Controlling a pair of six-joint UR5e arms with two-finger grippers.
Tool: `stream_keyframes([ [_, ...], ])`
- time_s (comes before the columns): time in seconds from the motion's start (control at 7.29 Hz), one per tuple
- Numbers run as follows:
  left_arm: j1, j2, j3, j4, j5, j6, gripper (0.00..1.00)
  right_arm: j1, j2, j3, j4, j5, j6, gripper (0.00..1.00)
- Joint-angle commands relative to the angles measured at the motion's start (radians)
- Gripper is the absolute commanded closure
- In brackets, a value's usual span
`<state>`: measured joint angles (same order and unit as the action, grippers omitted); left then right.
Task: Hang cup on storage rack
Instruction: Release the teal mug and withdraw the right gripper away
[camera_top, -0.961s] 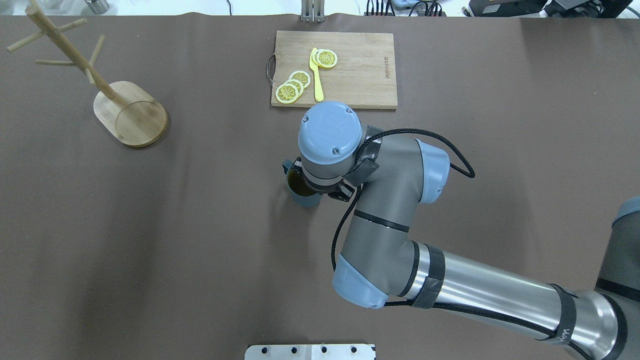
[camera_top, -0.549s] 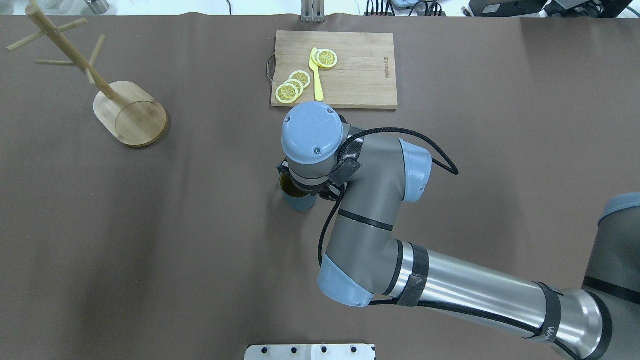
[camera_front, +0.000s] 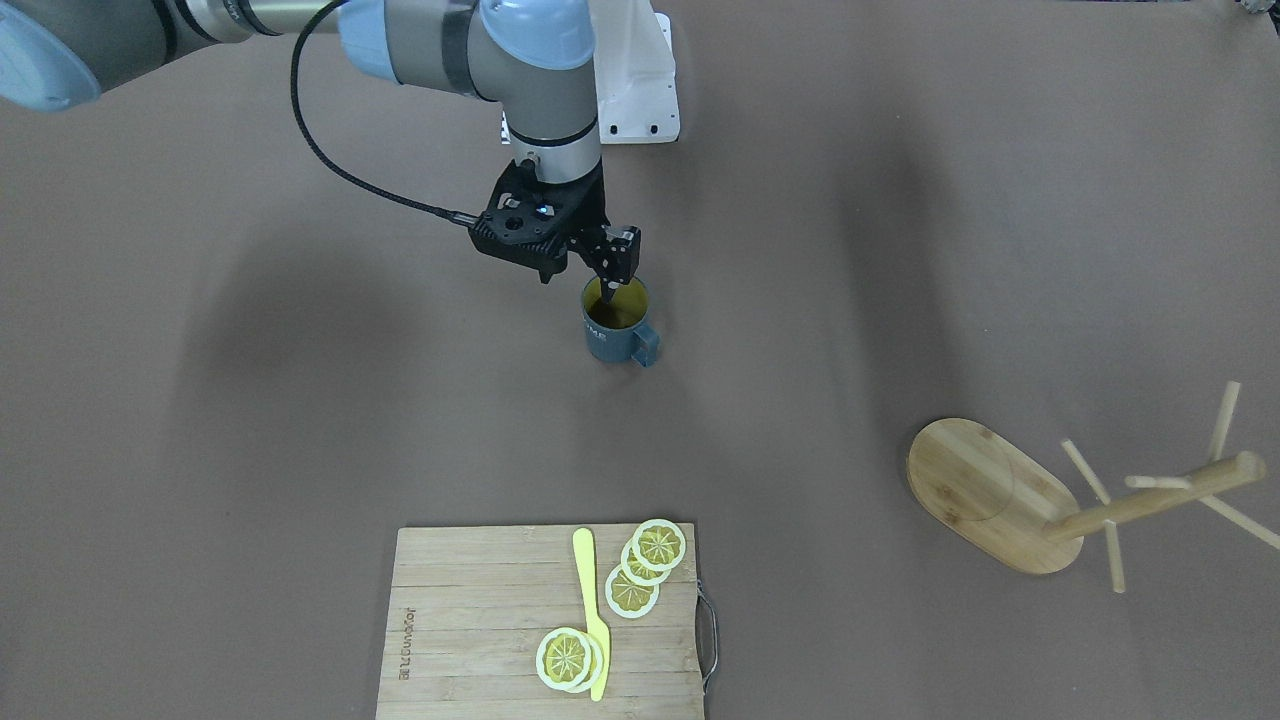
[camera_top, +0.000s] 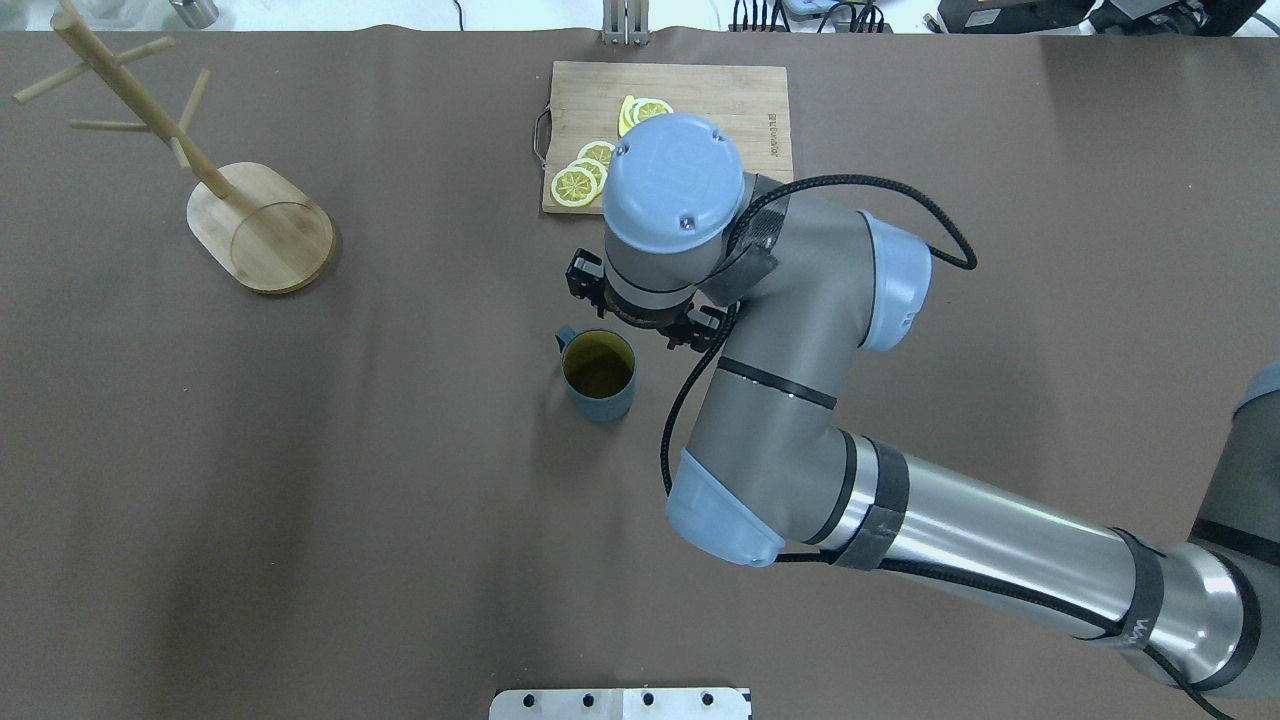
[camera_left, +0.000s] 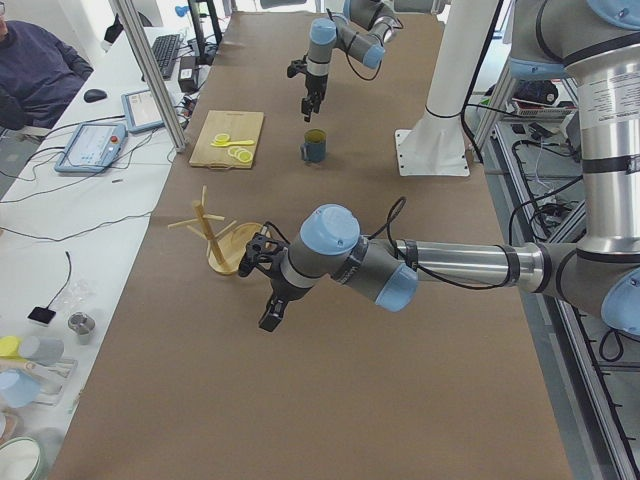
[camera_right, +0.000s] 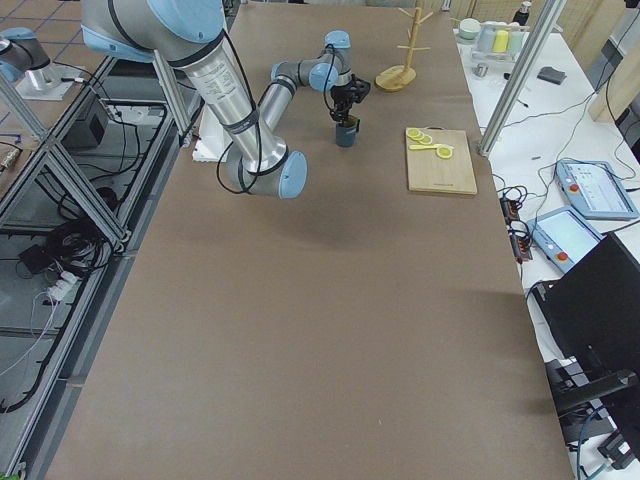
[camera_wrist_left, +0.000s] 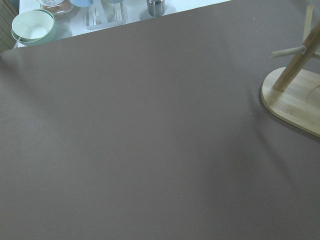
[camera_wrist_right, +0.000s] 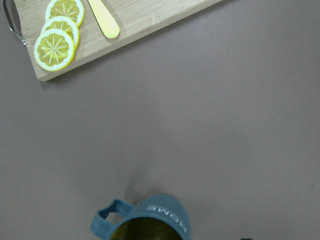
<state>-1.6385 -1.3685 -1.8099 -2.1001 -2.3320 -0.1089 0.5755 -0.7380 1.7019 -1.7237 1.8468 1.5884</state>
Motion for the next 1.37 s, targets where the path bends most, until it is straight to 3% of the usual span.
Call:
stream_keyframes([
  [0.0,0.009,-0.004,-0.009,-0.113,-0.045,-0.085,0.01,0.165,-0.09,0.057,-0.014,0.142,-0.226,0.0],
  [0.27,0.025,-0.003,-0.008,-0.31,-0.255,-0.208,0.01,0.317,-0.205,0.067,-0.007,0.231,-0.496,0.0],
  [0.41,0.044,0.005,-0.008,-0.431,-0.285,-0.316,0.01,0.367,-0.252,0.065,-0.005,0.236,-0.628,0.0],
  [0.55,0.098,0.003,-0.008,-0.508,-0.282,-0.412,0.01,0.43,-0.306,0.065,-0.005,0.259,-0.747,0.0],
  [0.82,0.21,-0.035,-0.043,-0.526,-0.247,-0.513,0.01,0.554,-0.415,0.064,-0.004,0.319,-0.984,0.0],
  [1.24,0.415,-0.059,-0.062,-0.595,-0.063,-0.56,0.01,0.725,-0.573,0.052,0.009,0.4,-1.294,0.0],
])
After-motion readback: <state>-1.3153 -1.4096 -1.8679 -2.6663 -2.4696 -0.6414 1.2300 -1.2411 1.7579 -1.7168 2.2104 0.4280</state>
